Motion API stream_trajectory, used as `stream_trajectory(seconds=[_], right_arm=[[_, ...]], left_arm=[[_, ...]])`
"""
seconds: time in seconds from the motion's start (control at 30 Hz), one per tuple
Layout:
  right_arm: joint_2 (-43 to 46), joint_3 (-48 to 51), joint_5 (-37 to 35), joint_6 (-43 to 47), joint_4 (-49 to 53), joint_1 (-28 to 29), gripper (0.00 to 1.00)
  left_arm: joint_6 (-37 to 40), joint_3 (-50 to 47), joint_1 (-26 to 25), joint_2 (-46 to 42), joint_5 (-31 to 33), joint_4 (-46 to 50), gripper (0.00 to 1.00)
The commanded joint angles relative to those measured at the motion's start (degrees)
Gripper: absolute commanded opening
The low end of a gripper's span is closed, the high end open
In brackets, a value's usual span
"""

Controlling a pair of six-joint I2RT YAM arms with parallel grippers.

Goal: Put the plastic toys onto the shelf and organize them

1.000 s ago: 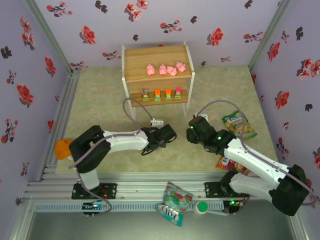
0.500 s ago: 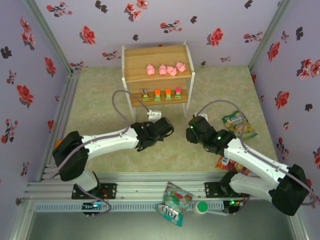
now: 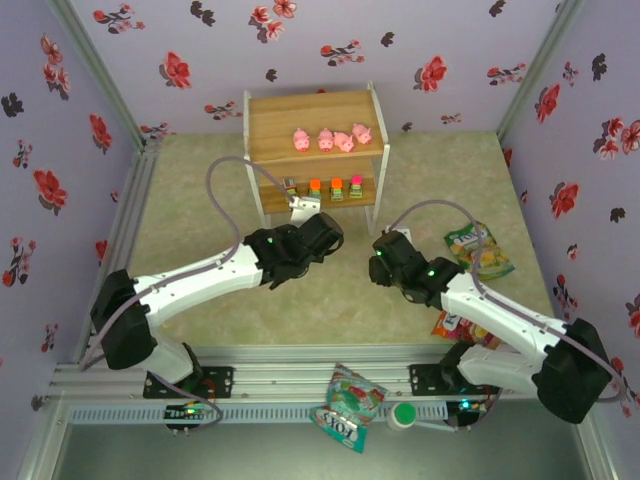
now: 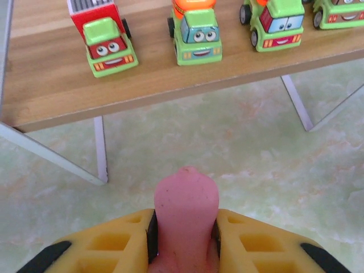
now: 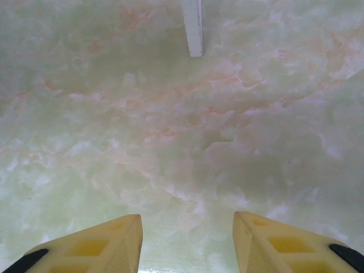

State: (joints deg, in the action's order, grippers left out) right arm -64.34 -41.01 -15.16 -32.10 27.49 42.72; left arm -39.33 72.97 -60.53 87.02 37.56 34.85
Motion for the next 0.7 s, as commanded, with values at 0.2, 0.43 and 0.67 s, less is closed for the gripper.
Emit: stream_trajectory(seconds=[0.2,0.43,0.67], right_arm=[[-5.84,5.33,4.47,3.93,-10.09,-1.99,0.47],[-6.24,7.42,5.67,5.32,-14.76,-1.95,0.47],[-6.44,9.12,5.33,5.64,-18.00,-1.96,0.48]], left_arm=[[4.89,7.27,2.04,-4.08,2.74,6.07,0.32],[7.26,11.84,3.87,-5.98,2.69,9.02,0.32],[10.49,17.65,5.29,-5.81,2.70,11.18,0.32]])
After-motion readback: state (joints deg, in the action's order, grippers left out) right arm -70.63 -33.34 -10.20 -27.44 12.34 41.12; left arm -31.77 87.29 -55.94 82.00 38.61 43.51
